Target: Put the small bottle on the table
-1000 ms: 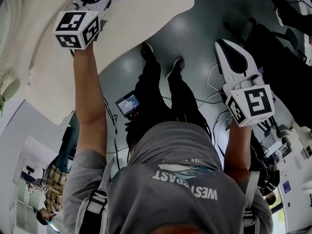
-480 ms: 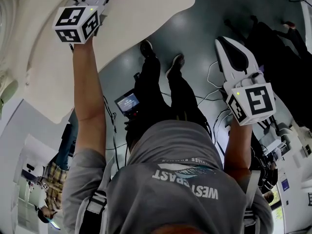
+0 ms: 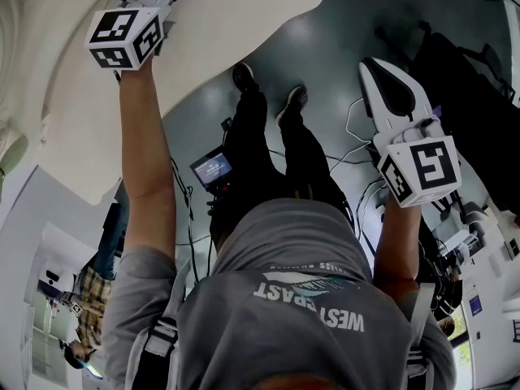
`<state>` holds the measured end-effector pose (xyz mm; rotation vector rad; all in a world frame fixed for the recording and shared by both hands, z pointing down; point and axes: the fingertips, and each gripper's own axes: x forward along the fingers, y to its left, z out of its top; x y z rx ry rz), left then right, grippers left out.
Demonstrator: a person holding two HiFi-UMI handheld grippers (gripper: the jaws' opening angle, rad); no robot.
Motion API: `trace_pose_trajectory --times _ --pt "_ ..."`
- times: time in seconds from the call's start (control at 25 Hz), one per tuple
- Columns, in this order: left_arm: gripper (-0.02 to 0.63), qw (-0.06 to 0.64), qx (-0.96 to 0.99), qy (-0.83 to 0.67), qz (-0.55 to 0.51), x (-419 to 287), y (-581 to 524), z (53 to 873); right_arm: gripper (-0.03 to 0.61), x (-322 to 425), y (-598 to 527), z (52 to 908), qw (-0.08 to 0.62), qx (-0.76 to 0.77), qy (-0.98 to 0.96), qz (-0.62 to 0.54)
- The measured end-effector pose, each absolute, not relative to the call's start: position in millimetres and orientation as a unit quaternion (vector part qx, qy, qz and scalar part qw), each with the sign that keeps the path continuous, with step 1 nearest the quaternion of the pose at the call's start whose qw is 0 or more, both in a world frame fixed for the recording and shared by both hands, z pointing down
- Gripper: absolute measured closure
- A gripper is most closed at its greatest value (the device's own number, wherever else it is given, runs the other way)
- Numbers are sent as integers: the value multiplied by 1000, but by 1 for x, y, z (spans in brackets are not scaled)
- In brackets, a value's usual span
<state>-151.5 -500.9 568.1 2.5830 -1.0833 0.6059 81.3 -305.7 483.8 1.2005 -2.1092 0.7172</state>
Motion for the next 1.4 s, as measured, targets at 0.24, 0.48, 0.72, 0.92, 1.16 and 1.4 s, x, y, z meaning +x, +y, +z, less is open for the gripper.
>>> trace_pose_trajectory --times 0.24,0.48,0.72,0.92,1.16,1.4 --pt "486 123 893 -375 216 -148 -493 569 558 85 -301 480 297 452 -797 267" --pt "477 125 889 -382 218 -143 -490 569 558 91 -296 473 293 453 -800 261" --pt "469 114 880 -403 226 -147 -482 559 558 99 -284 466 287 456 -803 254" --pt "460 99 870 -422 233 -150 -481 547 558 110 -281 454 277 459 -809 241" --pt "466 67 857 -454 235 -147 -465 515 558 130 -266 434 258 465 -819 217" --pt "540 32 852 -482 200 -144 -436 454 560 147 -258 405 243 470 -826 195"
